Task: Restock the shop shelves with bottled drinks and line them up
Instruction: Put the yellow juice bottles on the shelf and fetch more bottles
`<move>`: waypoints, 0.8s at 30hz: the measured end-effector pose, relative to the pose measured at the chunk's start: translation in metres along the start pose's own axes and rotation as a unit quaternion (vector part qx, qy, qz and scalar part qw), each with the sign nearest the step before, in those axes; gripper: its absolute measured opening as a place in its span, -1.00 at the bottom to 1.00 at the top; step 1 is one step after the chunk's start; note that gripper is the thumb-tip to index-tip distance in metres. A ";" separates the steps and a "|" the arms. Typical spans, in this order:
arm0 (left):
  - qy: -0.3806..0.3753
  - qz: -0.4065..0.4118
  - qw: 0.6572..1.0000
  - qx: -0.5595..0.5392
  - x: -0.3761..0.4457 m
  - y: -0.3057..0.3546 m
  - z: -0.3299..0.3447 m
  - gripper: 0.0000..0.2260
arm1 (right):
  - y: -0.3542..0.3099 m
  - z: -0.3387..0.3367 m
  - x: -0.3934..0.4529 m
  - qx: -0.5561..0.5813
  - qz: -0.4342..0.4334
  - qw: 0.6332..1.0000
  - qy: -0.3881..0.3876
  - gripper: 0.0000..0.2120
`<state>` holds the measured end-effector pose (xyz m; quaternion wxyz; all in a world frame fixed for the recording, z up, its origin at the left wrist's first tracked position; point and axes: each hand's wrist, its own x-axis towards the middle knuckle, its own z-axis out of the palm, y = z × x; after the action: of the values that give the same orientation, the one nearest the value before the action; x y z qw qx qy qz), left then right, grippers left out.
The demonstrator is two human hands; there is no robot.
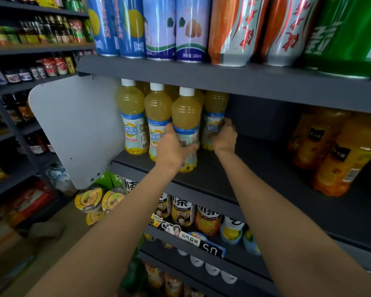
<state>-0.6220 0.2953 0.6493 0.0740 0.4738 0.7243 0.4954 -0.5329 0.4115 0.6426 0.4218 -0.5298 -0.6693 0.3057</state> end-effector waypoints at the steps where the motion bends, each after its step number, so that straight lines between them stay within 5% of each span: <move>1: -0.014 -0.005 1.000 0.020 -0.003 -0.006 0.002 -0.48 | 0.002 0.001 0.003 0.008 0.008 1.000 -0.005 -0.50; 9: 0.004 -0.052 0.994 0.095 -0.009 -0.004 0.020 -0.56 | 0.025 -0.020 -0.023 0.026 0.006 0.998 -0.057 -0.56; 17: 0.109 0.016 0.990 0.087 -0.073 -0.006 0.018 -0.61 | 0.026 -0.089 -0.087 -0.011 -0.070 0.994 -0.084 -0.75; 24: -0.013 0.035 0.998 0.049 -0.219 -0.034 0.027 -0.74 | 0.063 -0.158 -0.203 -0.116 -0.140 0.974 -0.139 -0.77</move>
<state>-0.5084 0.1443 0.5294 0.0426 0.5089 0.7296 0.4549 -0.3471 0.2246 0.6123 0.2994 -0.4286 -0.8195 0.2348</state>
